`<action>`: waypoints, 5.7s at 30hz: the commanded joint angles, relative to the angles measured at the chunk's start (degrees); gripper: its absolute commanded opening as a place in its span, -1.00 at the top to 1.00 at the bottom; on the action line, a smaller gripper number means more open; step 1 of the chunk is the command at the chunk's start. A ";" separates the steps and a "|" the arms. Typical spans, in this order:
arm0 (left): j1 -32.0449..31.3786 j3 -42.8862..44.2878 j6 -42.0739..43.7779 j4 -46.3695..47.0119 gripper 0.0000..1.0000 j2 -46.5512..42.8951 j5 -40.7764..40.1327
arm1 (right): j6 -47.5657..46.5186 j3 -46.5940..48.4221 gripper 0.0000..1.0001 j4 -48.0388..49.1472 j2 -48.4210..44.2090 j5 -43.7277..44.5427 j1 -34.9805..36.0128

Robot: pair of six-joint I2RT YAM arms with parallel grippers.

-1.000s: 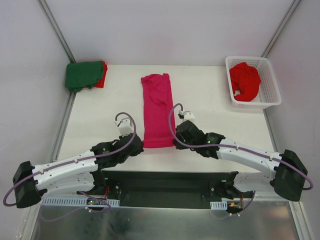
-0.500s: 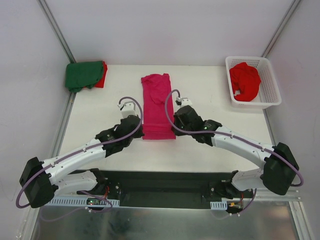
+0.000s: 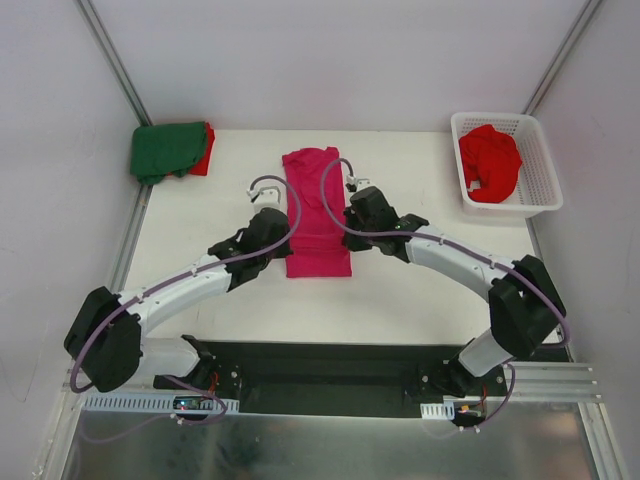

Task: Fold and stack the t-shirts
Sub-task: Fold the folded rectangular tshirt in 1/3 of the way

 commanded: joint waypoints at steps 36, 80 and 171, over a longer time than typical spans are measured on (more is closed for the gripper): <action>9.11 7.59 5.62 11.68 1.00 19.85 8.88 | -6.50 14.14 0.97 1.31 15.37 -9.23 -9.15; 10.61 0.39 5.55 12.03 0.95 5.44 15.37 | -8.09 3.16 -0.34 -0.71 -0.26 -6.51 -11.78; 13.59 18.00 9.06 17.38 1.00 26.54 36.11 | -3.34 -19.35 -0.24 -9.33 -26.20 3.25 -11.87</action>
